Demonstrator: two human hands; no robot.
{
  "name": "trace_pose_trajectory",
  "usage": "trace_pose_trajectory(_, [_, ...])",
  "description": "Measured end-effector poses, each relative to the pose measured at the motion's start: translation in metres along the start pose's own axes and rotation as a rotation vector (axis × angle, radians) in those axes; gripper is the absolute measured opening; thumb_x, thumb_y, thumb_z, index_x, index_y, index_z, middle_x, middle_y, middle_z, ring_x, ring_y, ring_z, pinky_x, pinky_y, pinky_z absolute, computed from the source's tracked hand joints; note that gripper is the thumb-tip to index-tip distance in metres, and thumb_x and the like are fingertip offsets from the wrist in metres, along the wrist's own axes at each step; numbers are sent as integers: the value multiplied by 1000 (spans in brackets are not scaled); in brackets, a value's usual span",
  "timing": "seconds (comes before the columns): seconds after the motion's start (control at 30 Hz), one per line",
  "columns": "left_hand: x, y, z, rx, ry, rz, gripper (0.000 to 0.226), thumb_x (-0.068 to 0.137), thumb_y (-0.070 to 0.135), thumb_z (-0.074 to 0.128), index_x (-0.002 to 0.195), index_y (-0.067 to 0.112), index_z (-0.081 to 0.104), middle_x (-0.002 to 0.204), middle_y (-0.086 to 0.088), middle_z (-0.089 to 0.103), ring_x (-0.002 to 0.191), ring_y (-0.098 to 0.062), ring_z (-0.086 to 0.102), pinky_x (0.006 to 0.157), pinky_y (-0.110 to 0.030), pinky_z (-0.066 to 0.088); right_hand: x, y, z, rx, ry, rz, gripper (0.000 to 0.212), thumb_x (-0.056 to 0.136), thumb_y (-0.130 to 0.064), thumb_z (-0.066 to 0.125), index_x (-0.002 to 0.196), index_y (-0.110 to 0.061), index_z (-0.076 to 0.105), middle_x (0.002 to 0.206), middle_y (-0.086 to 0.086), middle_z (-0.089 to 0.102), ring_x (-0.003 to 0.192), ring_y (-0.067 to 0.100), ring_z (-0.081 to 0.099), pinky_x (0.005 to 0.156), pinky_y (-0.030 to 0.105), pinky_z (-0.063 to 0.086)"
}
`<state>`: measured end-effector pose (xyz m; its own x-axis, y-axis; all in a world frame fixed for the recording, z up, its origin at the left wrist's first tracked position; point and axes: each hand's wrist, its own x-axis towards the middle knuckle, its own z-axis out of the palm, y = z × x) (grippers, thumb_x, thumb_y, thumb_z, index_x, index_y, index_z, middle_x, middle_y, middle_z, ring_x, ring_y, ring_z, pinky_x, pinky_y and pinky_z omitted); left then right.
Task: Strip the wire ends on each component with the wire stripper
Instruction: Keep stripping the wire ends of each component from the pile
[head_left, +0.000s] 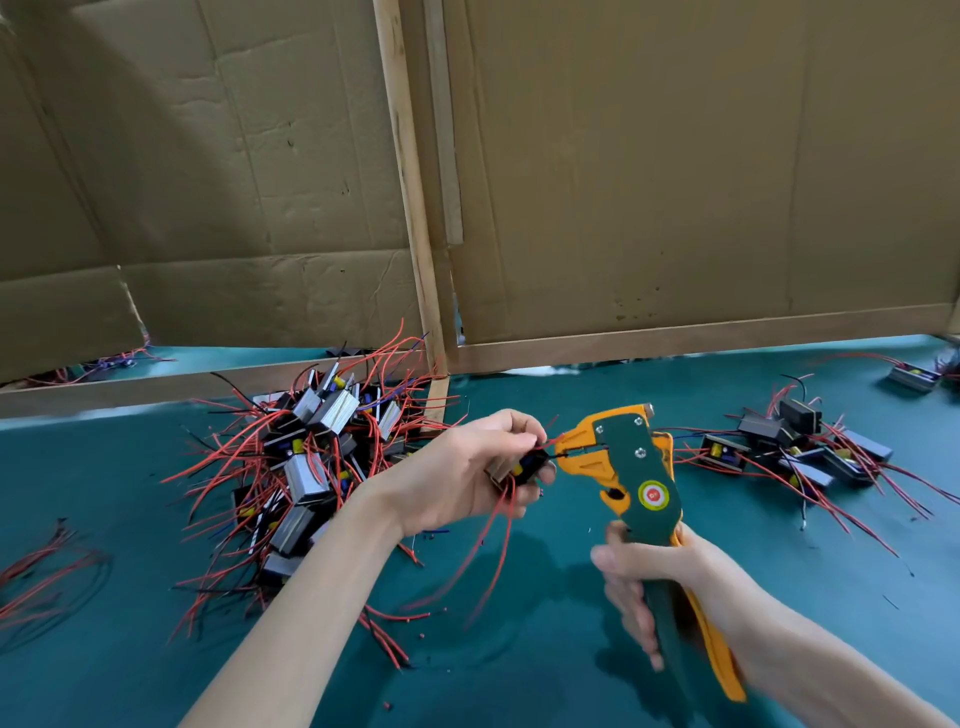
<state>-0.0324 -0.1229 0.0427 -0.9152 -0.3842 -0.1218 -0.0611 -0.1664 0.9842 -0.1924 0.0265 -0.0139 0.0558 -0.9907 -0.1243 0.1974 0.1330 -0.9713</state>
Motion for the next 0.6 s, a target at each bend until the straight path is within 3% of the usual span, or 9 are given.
trace_pose_trajectory(0.07, [0,0,0,-54,11,16,7,93,21,48,96,16,44,83,-7,58,63,-17,47,57,-24,43,2,-4,-4,180,-173,5,32,69,-28,82,73,-5,59,67,19,56,61,32,58,62,43,54])
trace_pose_trajectory(0.13, [0,2,-2,-54,58,66,8,99,19,44,92,18,47,85,-7,57,62,-16,46,57,-24,43,4,-6,-9,297,-221,-17,29,70,-20,81,85,-2,63,80,22,59,76,37,62,78,50,53])
trace_pose_trajectory(0.33, [0,10,2,294,207,243,14,89,28,49,82,28,61,89,-3,67,65,-11,50,65,-25,45,2,-13,-22,238,-129,-56,37,60,-18,87,82,-1,63,80,26,59,76,40,62,75,51,54])
trace_pose_trajectory(0.5, [-3,13,9,445,223,297,14,89,29,47,100,21,52,91,-1,70,71,-17,50,72,-30,44,1,-14,-12,174,-161,-26,22,63,-10,76,78,2,64,76,28,60,71,40,63,70,50,55])
trace_pose_trajectory(0.6, [-6,14,13,521,199,316,18,90,28,47,101,14,51,91,1,70,71,-16,49,72,-28,44,0,-13,-9,166,-142,-19,22,64,-11,75,78,2,64,76,28,59,71,40,62,71,52,54])
